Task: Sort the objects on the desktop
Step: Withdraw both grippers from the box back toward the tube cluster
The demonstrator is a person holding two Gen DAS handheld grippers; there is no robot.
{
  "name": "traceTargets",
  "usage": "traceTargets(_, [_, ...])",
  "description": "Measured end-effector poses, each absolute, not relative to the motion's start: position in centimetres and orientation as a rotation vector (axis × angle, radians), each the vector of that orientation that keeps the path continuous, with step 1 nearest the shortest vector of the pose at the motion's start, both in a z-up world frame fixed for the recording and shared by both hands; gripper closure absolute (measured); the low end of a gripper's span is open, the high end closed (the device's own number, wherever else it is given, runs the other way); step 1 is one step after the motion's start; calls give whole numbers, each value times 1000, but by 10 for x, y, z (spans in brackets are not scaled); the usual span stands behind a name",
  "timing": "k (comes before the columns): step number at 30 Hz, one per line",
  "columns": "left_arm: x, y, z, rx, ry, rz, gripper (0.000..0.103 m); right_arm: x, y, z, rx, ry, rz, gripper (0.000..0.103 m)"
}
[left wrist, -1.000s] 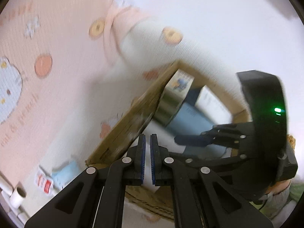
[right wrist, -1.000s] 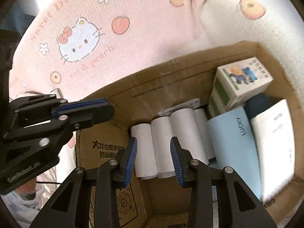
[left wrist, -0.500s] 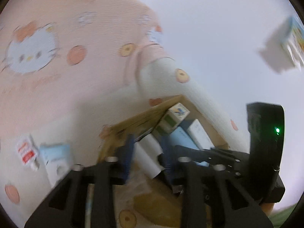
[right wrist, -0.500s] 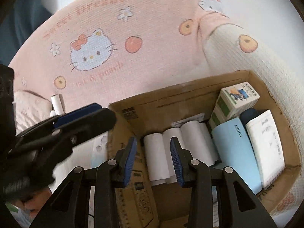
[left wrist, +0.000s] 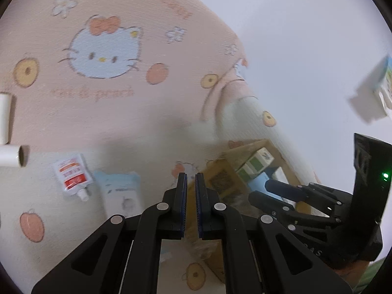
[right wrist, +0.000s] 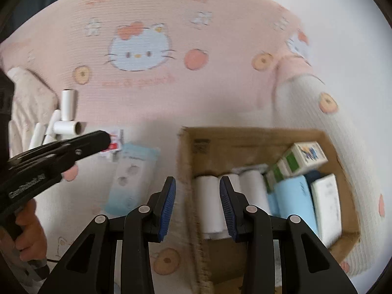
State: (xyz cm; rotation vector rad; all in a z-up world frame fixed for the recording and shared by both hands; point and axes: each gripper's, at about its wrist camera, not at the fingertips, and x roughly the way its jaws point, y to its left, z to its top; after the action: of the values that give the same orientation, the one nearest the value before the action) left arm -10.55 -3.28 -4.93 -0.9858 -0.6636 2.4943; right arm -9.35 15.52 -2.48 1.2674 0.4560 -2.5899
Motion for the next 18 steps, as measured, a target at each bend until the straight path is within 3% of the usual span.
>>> traceTargets(6, [-95,-61,-74,-1030,-695,2547,96,-93,115,-33,1201,602,-2546,69])
traceTargets(18, [-50,-137,-119,-1190,-667,2842,96,-90,36,-71,922,538,-2349,69])
